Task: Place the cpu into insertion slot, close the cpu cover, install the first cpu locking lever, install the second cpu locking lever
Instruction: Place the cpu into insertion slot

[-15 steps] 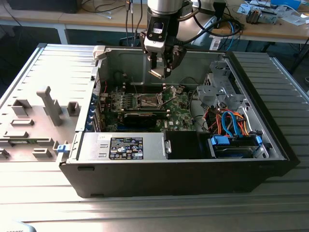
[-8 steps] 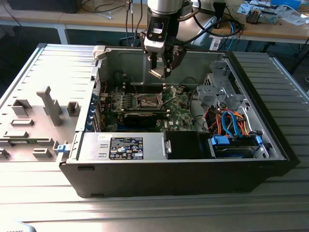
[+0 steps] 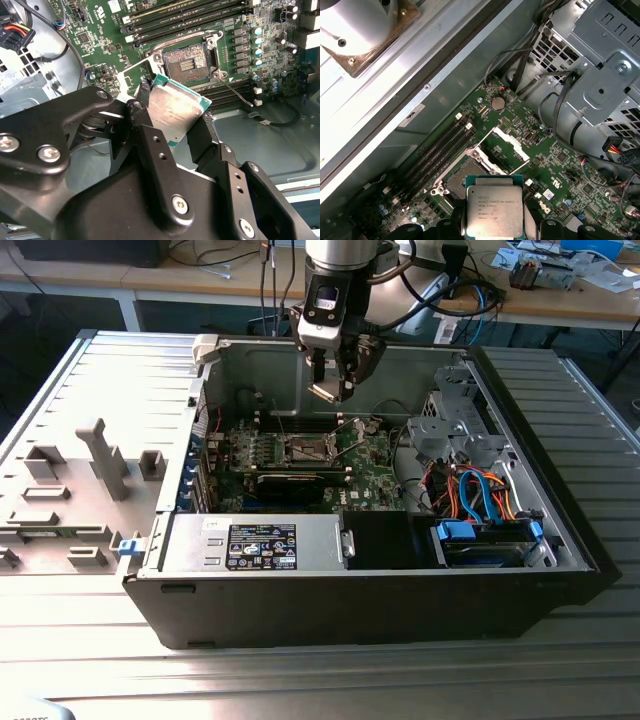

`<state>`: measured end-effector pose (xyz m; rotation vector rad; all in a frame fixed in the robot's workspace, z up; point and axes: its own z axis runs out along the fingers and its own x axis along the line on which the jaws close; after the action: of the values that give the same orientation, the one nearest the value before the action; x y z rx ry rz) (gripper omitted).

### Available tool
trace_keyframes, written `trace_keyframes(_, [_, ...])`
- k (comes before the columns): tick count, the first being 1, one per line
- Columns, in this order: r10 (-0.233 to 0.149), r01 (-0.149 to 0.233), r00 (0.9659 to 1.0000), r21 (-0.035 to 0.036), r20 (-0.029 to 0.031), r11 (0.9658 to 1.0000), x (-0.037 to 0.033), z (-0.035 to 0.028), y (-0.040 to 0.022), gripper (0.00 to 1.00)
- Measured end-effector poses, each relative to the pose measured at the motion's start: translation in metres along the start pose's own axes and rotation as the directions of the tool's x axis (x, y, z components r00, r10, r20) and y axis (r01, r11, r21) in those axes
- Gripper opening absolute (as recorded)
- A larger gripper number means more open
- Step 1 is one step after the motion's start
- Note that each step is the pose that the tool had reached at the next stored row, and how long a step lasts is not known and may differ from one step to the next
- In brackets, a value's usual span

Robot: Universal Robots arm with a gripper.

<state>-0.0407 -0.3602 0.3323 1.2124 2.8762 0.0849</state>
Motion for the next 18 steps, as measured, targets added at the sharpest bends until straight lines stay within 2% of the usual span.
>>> trace_keyframes(18, [0.010,-0.010,0.9999,0.0000,0.0006,0.9999,-0.0001,0.0006,-0.0001,0.54])
